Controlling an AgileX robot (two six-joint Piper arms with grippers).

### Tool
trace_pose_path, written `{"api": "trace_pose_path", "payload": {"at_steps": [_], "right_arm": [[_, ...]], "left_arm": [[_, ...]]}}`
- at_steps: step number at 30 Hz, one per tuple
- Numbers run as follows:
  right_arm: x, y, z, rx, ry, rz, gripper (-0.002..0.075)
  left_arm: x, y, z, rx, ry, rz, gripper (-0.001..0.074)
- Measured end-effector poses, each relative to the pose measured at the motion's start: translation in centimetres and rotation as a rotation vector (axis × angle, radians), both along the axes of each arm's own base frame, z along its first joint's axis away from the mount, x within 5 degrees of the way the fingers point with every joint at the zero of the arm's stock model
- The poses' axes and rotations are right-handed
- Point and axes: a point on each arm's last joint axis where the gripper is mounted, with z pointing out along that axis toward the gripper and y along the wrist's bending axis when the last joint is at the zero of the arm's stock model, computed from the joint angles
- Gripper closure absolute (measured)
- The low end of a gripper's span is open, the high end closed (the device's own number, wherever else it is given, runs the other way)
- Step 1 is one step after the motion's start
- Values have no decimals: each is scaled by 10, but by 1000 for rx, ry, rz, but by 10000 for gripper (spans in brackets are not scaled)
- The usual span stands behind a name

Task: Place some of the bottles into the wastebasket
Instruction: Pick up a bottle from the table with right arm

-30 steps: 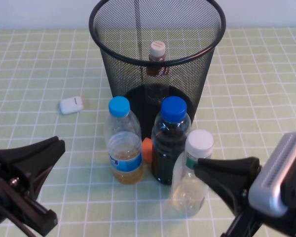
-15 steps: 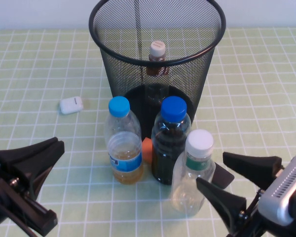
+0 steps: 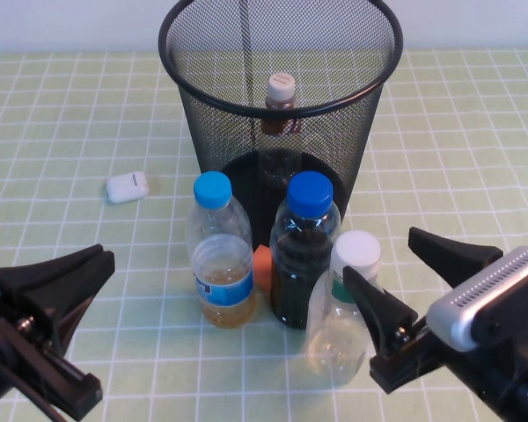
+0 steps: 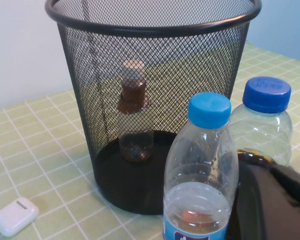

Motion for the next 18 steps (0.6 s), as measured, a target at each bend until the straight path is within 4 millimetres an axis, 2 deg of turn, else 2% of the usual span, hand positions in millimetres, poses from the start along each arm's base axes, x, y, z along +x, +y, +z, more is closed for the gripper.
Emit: {"api": "trace_pose_path", "payload": {"at_steps": [4,9,18], "right_arm": [[3,11,-9,-1,-8,32,173],[11,14,-19,15,-42,-46,173],[19,27,-30,-10,-63,-58,173]], "left_arm": [[0,0,0,6,-3,0,738],[0,0,0,9,-3,1,738],[0,0,0,10,-2,2,738]]}}
